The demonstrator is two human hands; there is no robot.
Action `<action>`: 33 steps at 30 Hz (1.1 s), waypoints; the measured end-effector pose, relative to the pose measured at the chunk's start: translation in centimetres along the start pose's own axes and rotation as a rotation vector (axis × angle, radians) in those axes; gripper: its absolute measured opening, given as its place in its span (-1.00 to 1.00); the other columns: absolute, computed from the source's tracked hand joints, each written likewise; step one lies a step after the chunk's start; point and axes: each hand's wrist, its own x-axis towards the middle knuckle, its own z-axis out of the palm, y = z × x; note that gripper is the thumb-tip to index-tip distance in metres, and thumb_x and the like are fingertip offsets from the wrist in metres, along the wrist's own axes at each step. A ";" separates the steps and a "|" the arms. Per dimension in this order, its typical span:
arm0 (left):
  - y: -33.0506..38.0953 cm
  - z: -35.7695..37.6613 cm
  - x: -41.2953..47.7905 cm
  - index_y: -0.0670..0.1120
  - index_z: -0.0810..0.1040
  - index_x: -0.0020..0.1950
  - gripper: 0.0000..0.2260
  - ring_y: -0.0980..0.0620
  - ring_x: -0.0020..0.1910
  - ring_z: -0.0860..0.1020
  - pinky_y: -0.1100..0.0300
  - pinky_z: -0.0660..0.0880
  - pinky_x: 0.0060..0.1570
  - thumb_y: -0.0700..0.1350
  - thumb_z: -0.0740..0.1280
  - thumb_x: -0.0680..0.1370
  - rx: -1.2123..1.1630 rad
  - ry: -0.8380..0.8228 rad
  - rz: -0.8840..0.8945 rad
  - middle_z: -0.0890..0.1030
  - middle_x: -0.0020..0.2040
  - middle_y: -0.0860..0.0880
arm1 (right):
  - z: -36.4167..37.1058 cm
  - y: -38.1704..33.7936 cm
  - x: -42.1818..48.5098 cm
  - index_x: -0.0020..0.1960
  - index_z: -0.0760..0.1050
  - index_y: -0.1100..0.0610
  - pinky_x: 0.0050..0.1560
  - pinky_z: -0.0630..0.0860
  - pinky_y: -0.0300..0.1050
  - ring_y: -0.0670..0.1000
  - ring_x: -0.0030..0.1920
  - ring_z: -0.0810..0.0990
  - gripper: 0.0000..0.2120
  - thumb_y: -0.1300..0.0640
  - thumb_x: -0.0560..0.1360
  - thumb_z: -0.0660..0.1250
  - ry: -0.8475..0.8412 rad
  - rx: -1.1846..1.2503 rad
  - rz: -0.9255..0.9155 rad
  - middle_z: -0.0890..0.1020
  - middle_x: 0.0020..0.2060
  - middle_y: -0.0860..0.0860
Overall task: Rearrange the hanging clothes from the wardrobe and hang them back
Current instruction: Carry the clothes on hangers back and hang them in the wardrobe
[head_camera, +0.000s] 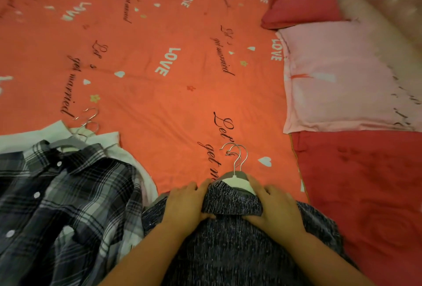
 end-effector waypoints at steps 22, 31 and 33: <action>-1.0 5.7 1.5 -0.02 -0.09 0.52 -0.05 -0.06 0.29 0.29 0.01 0.06 0.40 0.44 0.20 0.33 0.105 -0.024 0.040 0.36 0.28 -0.05 | 7.1 1.5 0.3 0.34 -0.59 -0.06 0.24 0.22 -0.09 -0.01 0.23 0.32 0.09 -0.58 0.22 0.03 -0.020 -0.057 -0.026 0.38 0.24 -0.05; 0.1 -0.8 -1.0 0.07 -0.16 0.52 -0.02 -0.04 0.09 0.40 0.14 0.24 -0.07 0.37 0.32 0.31 0.035 0.004 0.104 0.36 0.17 -0.03 | -2.1 -0.2 -3.4 0.37 -0.47 -0.18 -0.10 0.34 -0.17 -0.02 -0.08 0.39 0.05 -0.50 0.22 0.16 -0.002 -0.030 -0.012 0.39 -0.08 -0.04; 0.9 -4.1 -2.1 0.09 -0.12 0.52 -0.03 -0.04 0.10 0.41 0.14 0.21 -0.10 0.37 0.33 0.29 0.011 0.029 0.125 0.38 0.18 -0.01 | -6.1 -1.4 -4.8 0.46 -0.16 -0.12 -0.23 0.41 -0.14 0.00 -0.21 0.45 0.08 -0.44 0.16 0.34 0.079 -0.031 -0.006 0.45 -0.20 -0.02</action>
